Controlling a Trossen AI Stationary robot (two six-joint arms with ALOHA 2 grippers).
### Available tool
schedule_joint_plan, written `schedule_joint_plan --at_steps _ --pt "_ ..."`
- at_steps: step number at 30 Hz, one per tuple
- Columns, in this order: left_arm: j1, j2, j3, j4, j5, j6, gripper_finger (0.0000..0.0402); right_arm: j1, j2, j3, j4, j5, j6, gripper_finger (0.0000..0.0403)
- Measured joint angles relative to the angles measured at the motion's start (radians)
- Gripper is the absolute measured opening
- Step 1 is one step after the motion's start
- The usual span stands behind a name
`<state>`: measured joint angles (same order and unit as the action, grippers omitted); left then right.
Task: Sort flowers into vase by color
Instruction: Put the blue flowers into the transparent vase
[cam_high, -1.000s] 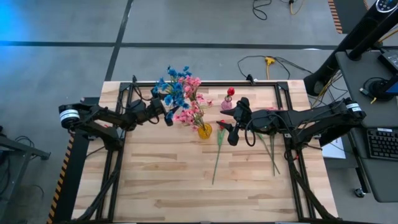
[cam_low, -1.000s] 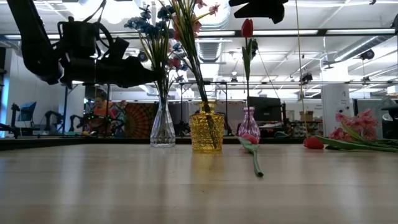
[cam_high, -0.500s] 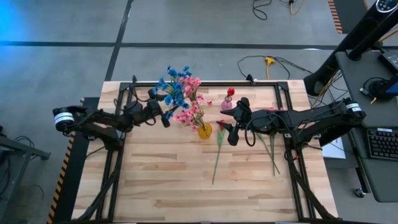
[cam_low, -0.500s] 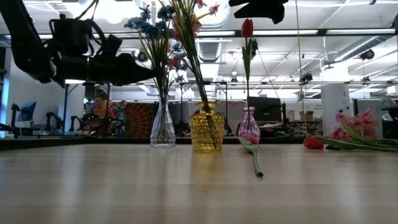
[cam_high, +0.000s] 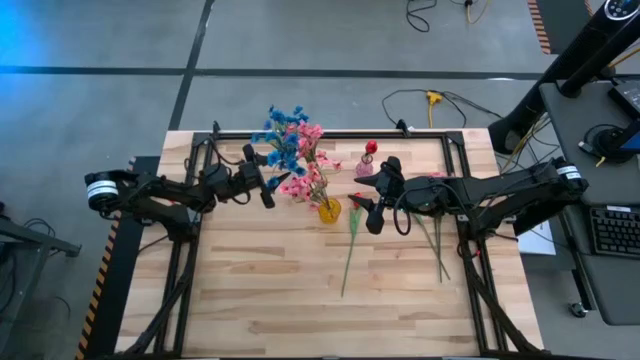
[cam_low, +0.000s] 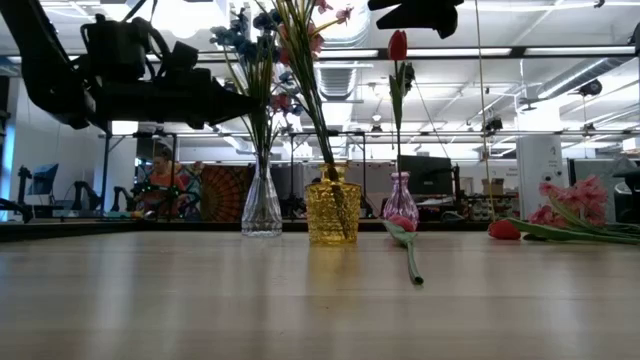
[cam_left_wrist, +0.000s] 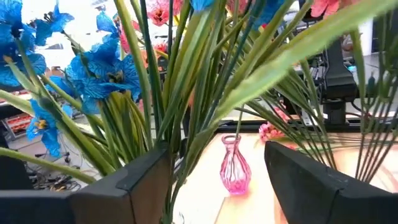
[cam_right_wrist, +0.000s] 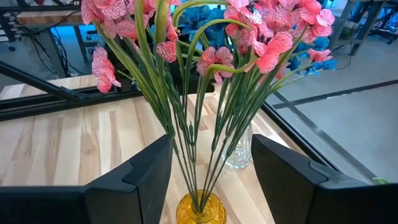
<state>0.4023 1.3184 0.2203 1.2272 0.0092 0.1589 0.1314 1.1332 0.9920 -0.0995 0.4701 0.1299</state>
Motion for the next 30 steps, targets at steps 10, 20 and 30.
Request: schedule_joint_plan --at_steps 10,20,30 --pt "0.000 0.024 0.025 -0.001 -0.116 -0.003 0.0176 0.000 0.000 0.000 0.000 -0.001 -0.001 0.0212" --pt "0.000 0.025 0.026 -0.001 -0.116 -0.020 0.0111 0.000 0.000 0.000 -0.001 -0.001 -0.003 0.0212" --pt "0.000 0.025 0.026 -0.023 -0.183 -0.065 0.0075 0.000 0.000 0.000 -0.004 -0.001 -0.001 0.0212"
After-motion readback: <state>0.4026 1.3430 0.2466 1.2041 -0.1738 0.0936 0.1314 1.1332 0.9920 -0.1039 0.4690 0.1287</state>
